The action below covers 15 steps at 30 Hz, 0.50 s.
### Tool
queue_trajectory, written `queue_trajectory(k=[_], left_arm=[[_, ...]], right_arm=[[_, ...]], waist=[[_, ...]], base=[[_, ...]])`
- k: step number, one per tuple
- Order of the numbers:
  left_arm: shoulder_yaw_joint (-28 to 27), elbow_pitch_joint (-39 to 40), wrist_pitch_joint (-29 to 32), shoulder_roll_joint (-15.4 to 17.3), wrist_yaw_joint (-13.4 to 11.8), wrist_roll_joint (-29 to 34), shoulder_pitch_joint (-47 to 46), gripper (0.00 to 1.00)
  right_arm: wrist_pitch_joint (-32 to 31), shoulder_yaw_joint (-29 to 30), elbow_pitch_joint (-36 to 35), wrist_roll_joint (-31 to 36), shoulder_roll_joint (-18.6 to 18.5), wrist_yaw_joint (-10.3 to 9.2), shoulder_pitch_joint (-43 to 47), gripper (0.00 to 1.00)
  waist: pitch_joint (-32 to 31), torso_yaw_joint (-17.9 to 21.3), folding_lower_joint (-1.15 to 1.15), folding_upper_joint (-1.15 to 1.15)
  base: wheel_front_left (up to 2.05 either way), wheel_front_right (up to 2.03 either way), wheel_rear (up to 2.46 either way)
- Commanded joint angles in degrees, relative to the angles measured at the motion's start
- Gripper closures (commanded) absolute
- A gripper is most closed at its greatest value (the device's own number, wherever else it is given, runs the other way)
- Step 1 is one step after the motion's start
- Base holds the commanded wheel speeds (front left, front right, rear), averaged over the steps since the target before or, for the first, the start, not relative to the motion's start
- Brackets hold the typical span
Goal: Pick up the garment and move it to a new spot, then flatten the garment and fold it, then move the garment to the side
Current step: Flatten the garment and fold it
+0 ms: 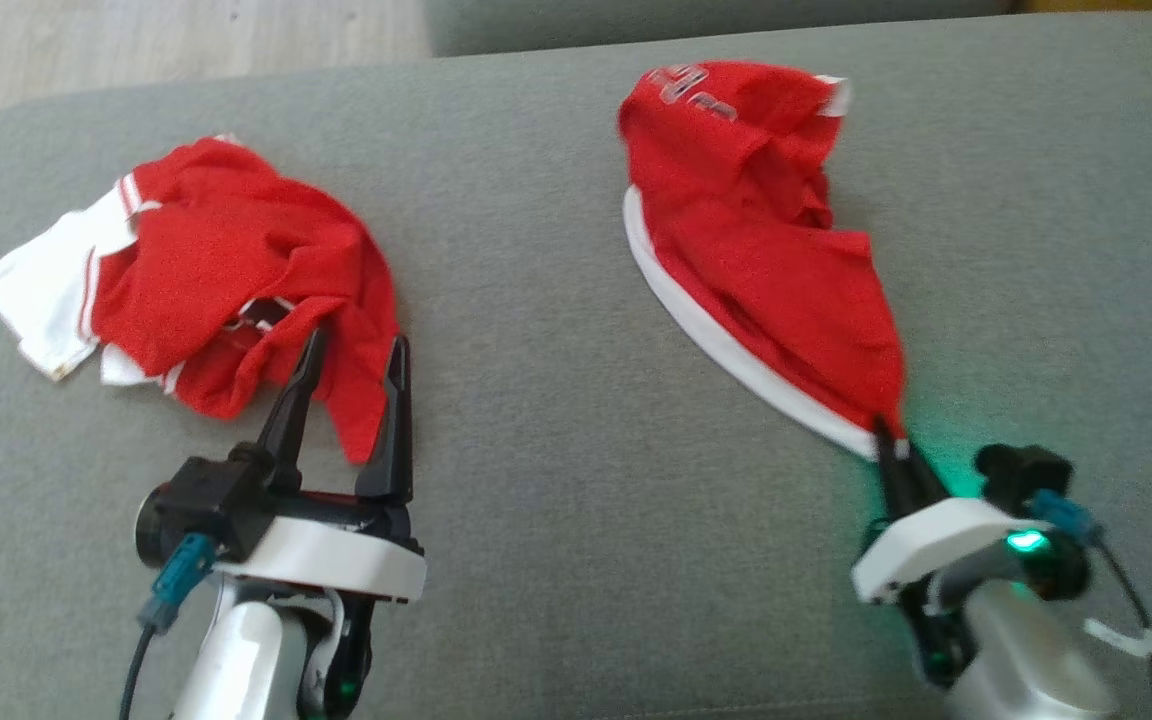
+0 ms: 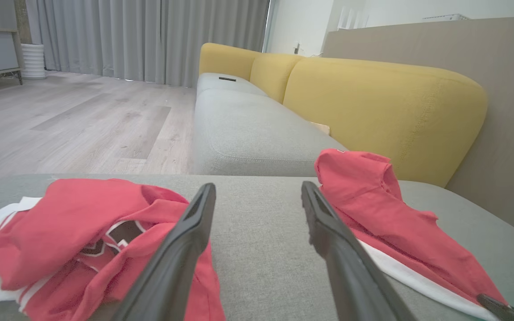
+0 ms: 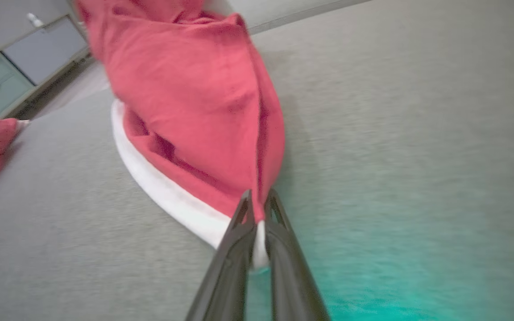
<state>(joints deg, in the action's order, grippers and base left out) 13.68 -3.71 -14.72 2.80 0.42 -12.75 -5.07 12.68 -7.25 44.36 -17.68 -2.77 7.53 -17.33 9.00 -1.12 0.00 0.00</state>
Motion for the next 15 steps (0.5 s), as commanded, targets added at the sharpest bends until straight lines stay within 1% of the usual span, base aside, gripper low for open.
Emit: queue_trajectory(k=[1, 5, 9, 10, 11, 13, 15], left_arm=[[-2.1, 1.9, -0.3, 0.1, -0.2, 0.0, -1.6, 0.0], [-2.0, 2.0, -0.3, 0.1, -0.1, 0.0, -1.4, 0.0], [-1.6, 1.8, -0.3, 0.1, -0.1, -0.2, -1.3, 0.0], [-1.4, 1.8, -0.3, 0.1, -0.1, -0.2, -1.3, 0.0], [-1.3, 1.7, -0.3, 0.1, -0.1, -0.3, -1.3, 0.0], [-1.0, 1.6, -0.3, 0.1, -0.2, -0.5, -1.2, 0.0], [-0.7, 1.5, -0.3, 0.1, -0.2, -0.7, -1.0, 0.0]], right_arm=[[1.0, 0.9, -1.0, 2.0, -0.7, -0.04, -2.2, 1.0], [1.4, 10.1, -1.1, 7.6, -2.8, -0.04, -1.4, 1.0], [-0.1, 19.5, -1.9, 12.4, -3.2, -0.04, -0.3, 1.0], [-0.4, 21.2, -2.5, 13.7, -3.0, -0.04, -0.2, 0.69], [-0.6, 22.7, -3.2, 14.7, -2.6, -0.04, -0.1, 0.0], [-0.4, 23.7, -5.1, 17.3, -1.9, -0.04, 0.1, 0.0], [0.1, 22.8, -7.8, 18.7, -1.1, -0.04, 0.3, 0.0]], waist=[[-0.8, 1.1, 0.0, 0.0], [-1.7, 2.6, 0.0, 0.0], [-2.3, 3.3, 0.0, 0.0], [-2.3, 3.4, 0.0, 0.0], [-2.4, 3.4, 0.0, 0.0], [-2.6, 3.3, 0.0, 0.0], [-2.8, 3.0, 0.0, 0.0]], base=[[0.0, 0.0, 0.0], [0.0, 0.0, 0.0], [0.0, 0.0, 0.0], [0.0, 0.0, 0.0], [0.0, 0.0, 0.0], [0.0, 0.0, 0.0], [0.0, 0.0, 0.0]])
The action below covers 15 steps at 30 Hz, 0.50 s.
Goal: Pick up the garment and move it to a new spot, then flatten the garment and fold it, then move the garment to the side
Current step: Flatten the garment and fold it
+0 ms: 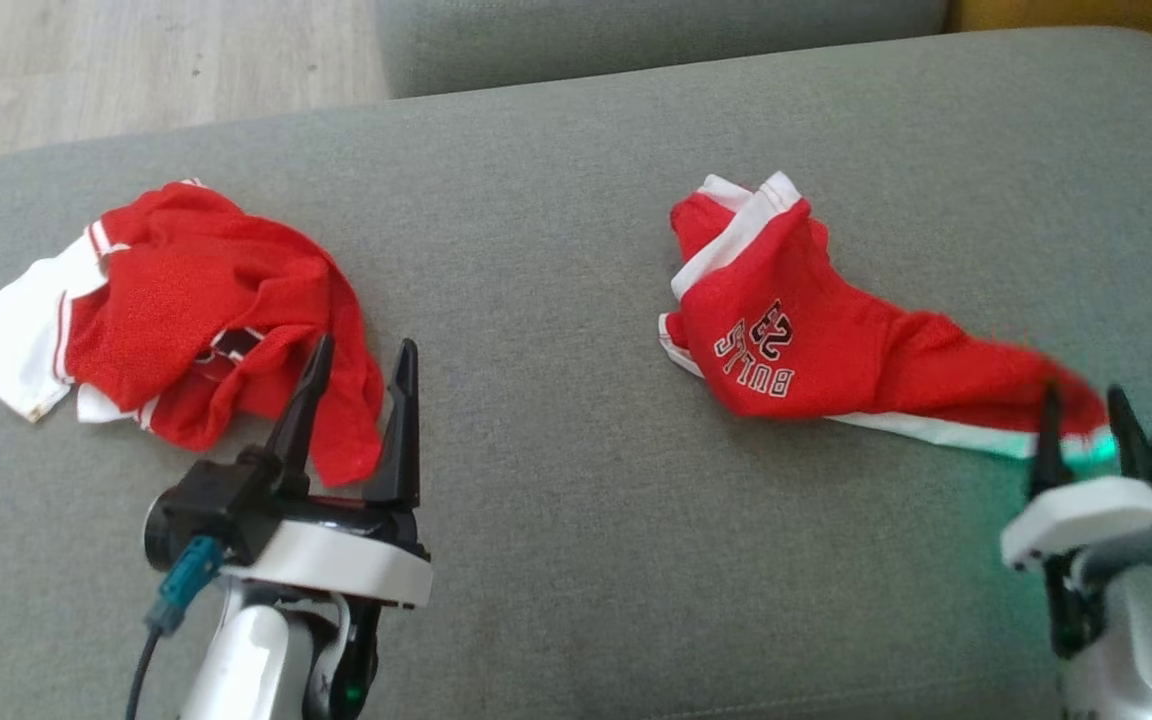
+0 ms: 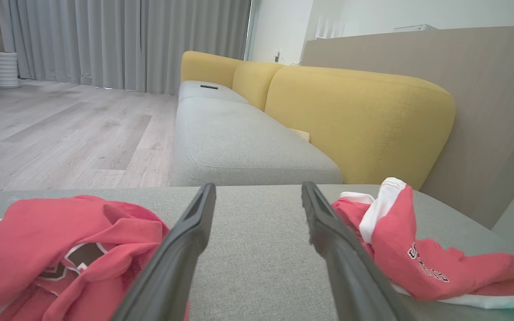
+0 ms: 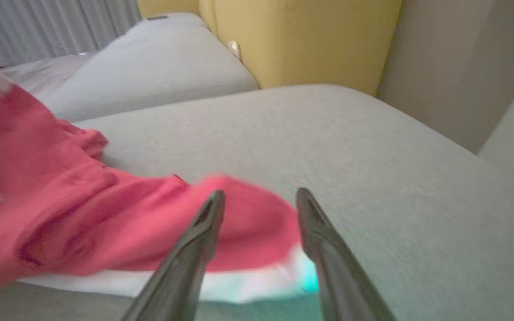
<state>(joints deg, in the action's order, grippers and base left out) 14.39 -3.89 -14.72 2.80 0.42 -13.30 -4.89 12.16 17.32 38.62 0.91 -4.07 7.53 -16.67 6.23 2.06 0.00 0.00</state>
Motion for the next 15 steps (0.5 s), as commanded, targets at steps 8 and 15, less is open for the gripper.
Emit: queue_trajectory(k=[8, 15], left_arm=[[-0.7, 1.6, -0.3, 0.1, -0.2, -0.5, -0.8, 0.0], [0.1, 1.6, -0.3, 0.1, -0.1, -0.8, -1.3, 0.0]], right_arm=[[2.4, -15.1, -12.7, -3.5, 1.1, -0.04, 3.6, 0.0], [2.4, -26.8, -15.7, -6.9, 1.2, -0.04, 5.8, 0.0]], waist=[[-0.2, -2.1, 0.0, 0.0], [1.0, -4.7, 0.0, 0.0]], base=[[0.0, 0.0, 0.0], [0.0, 0.0, 0.0]])
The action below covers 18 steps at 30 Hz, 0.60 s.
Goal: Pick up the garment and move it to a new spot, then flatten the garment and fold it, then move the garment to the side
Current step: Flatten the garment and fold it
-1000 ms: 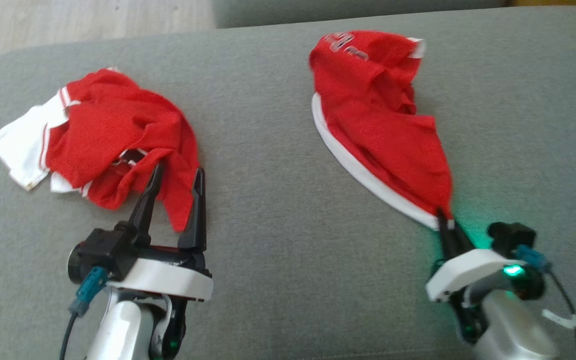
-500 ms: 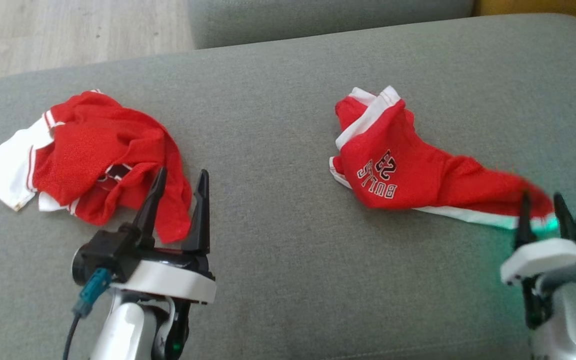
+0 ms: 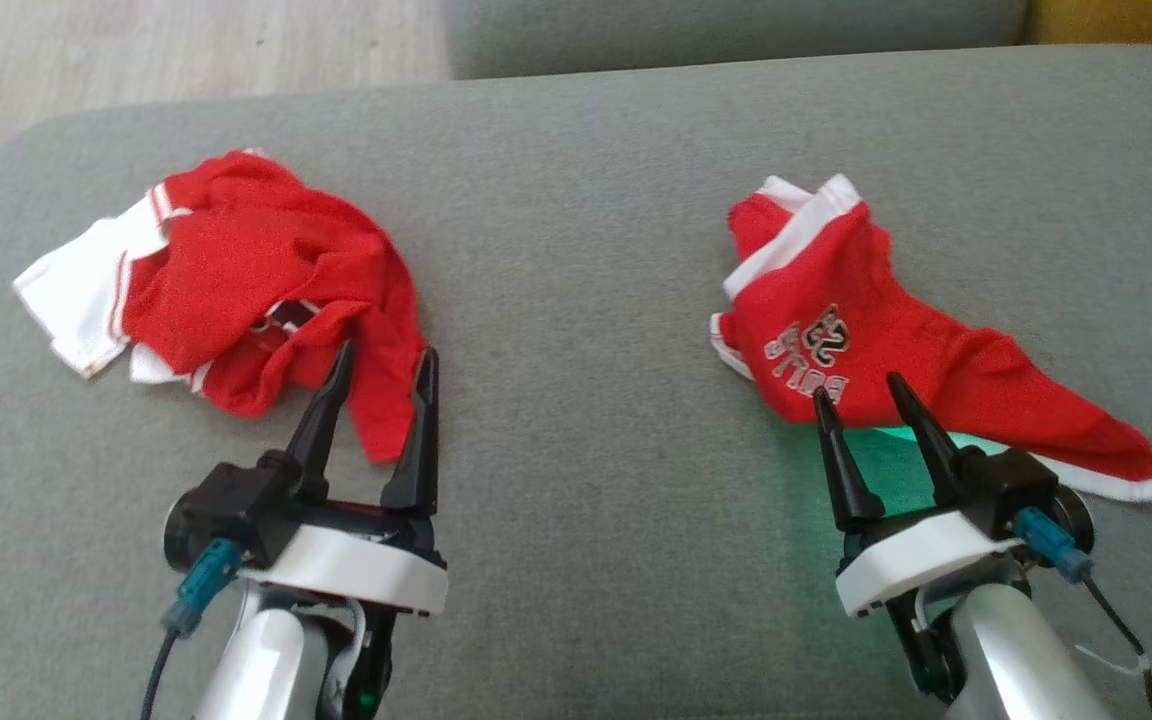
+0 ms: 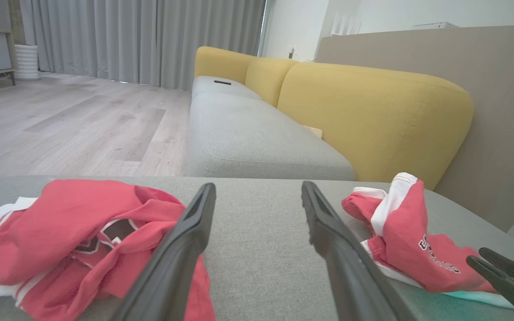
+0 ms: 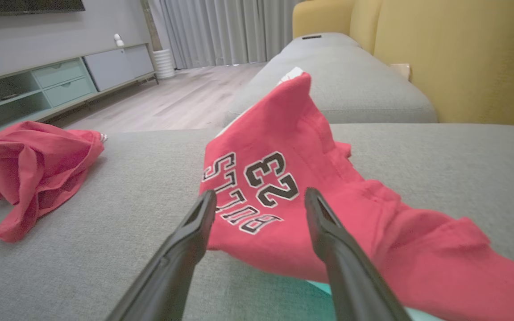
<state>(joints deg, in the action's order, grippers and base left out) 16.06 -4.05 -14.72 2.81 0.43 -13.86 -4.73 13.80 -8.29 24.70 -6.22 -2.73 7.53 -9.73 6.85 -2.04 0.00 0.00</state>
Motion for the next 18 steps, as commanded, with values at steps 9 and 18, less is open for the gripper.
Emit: queue_trajectory(k=[9, 18], left_arm=[[0.2, 1.7, -0.3, 0.1, -0.4, -0.9, -2.4, 0.0], [1.9, 1.8, -0.3, 0.1, -1.0, -1.8, -3.3, 0.0]], right_arm=[[-1.1, 0.8, 0.9, -0.4, -0.2, -0.04, -8.1, 0.0], [-5.5, 8.7, 8.0, 0.4, -0.2, -0.04, -18.5, 0.0]], waist=[[2.4, -4.4, 0.0, 0.0], [3.9, -7.1, 0.0, 0.0]], base=[[0.0, 0.0, 0.0], [0.0, 0.0, 0.0]])
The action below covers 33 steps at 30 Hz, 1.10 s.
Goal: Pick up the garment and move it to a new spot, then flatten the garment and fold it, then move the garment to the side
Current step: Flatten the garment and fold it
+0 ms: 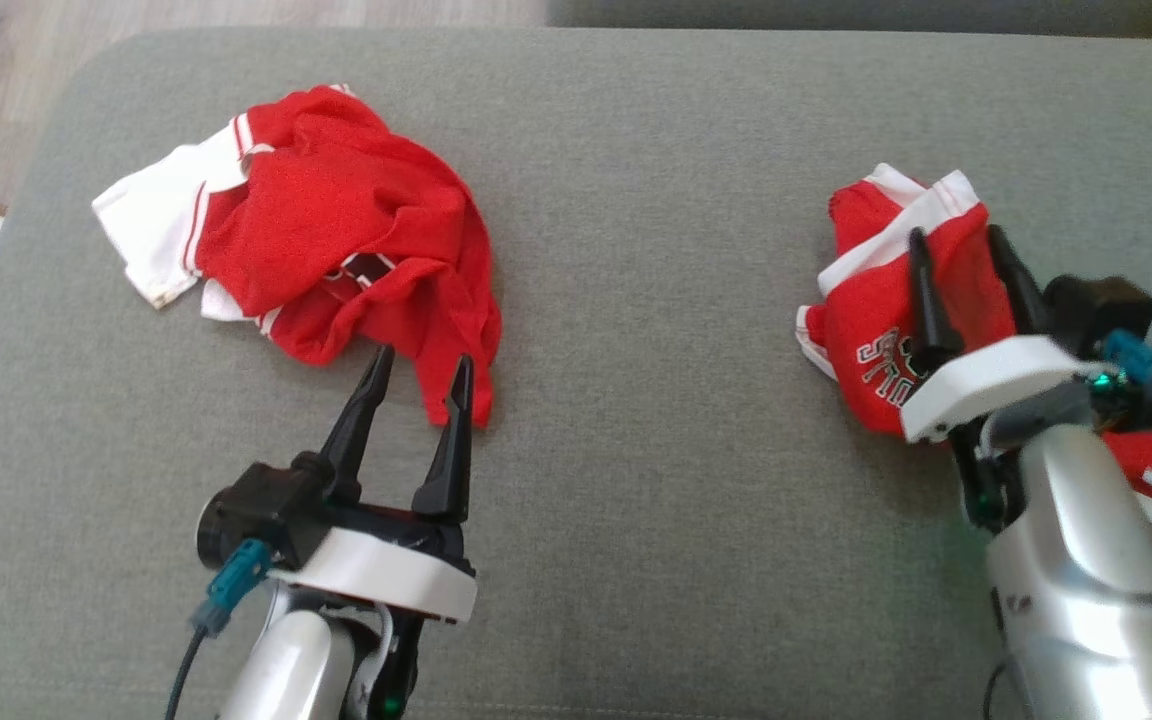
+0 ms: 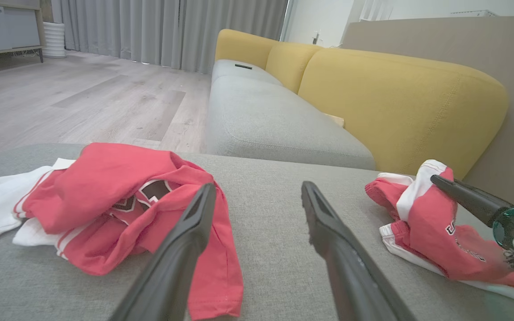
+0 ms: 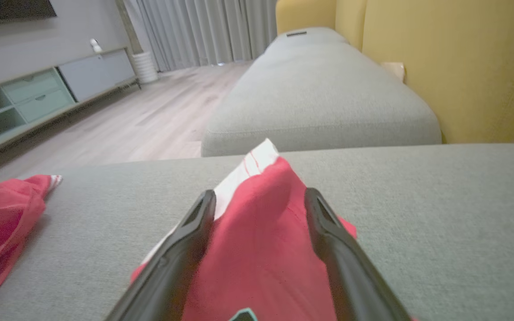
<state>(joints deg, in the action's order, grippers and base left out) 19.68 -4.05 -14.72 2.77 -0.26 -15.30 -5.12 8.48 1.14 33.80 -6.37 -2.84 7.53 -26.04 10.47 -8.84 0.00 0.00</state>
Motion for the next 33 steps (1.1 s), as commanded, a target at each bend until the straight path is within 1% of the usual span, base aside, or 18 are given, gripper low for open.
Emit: queue_trajectory(k=[1, 3, 8, 9, 10, 13, 16, 17, 23, 26, 30, 33], left_arm=[[-1.6, 1.8, -0.3, 0.1, -0.3, -0.4, -3.0, 0.0], [-1.5, 1.8, -0.3, 0.1, -0.3, -0.6, -3.3, 0.0], [-1.3, 2.1, -0.3, 0.1, -0.5, -0.7, -3.7, 0.0], [-1.2, 2.1, -0.3, 0.1, -0.6, -0.7, -3.7, 0.0], [-1.2, 2.1, -0.3, 0.1, -0.6, -0.7, -3.8, 0.0], [-1.2, 1.8, -0.3, 0.1, -0.8, -0.8, -3.8, 0.0], [-1.2, 1.4, -0.3, 0.1, -0.7, -0.9, -3.6, 0.0], [-1.2, 1.4, -0.3, 0.1, -0.7, -0.9, -3.6, 0.0], [-1.4, 1.0, -0.3, 0.1, -0.4, -0.7, -3.1, 0.0], [-1.5, 1.1, -0.3, 0.1, -0.4, -0.7, -2.5, 0.0], [-1.7, 1.3, -0.3, 0.1, -0.2, -0.5, -1.7, 0.0], [-2.0, 1.5, -0.3, 0.1, -0.2, -0.4, -1.0, 0.0]], right_arm=[[-0.8, 0.0, 0.0, 0.9, 0.0, -0.04, -3.1, 0.0], [-1.8, 1.1, 2.0, 0.9, 0.0, -0.04, -4.7, 0.0], [-3.0, 0.1, 6.4, 0.4, 0.0, -0.04, -7.8, 0.0], [-3.1, -0.3, 7.1, -0.1, 0.0, -0.04, -8.3, 0.38], [-2.9, -0.9, 7.5, -0.3, 0.0, -0.04, -8.7, 1.0], [-0.7, -5.1, 7.7, -2.4, 0.0, -0.04, -10.2, 1.0], [1.3, -10.7, 5.8, -5.2, 0.0, -0.04, -11.1, 1.0], [1.3, -10.7, 5.8, -5.2, 0.0, -0.04, -11.1, 1.0], [3.3, -22.6, -2.5, -12.0, 0.0, -0.04, -14.1, 1.0], [3.5, -26.5, -7.4, -15.0, 0.0, -0.04, -15.4, 1.0], [3.3, -26.5, -11.6, -16.0, 0.0, -0.04, -16.1, 1.0], [2.7, -22.3, -12.3, -14.0, -0.6, -0.04, -15.6, 1.0]], waist=[[0.4, -0.5, 0.0, 0.0], [0.8, -0.9, 0.0, 0.0], [1.4, -1.2, 0.0, 0.0], [1.5, -1.2, 0.0, 0.0], [1.5, -1.2, 0.0, 0.0], [1.3, -0.9, 0.0, 0.0], [0.5, -0.5, 0.0, 0.0], [0.5, -0.5, 0.0, 0.0], [-1.8, 0.1, 0.0, 0.0], [-2.7, 0.2, 0.0, 0.0], [-3.4, 0.3, 0.0, 0.0], [-3.4, 0.5, 0.0, 0.0]], base=[[0.0, 0.0, 0.0], [0.0, 0.0, 0.0], [0.0, 0.0, 0.0], [0.0, 0.0, 0.0], [0.0, 0.0, 0.0], [0.0, 0.0, 0.0], [0.0, 0.0, 0.0], [0.0, 0.0, 0.0], [0.0, 0.0, 0.0], [0.0, 0.0, 0.0], [0.0, 0.0, 0.0], [0.0, 0.0, 0.0]])
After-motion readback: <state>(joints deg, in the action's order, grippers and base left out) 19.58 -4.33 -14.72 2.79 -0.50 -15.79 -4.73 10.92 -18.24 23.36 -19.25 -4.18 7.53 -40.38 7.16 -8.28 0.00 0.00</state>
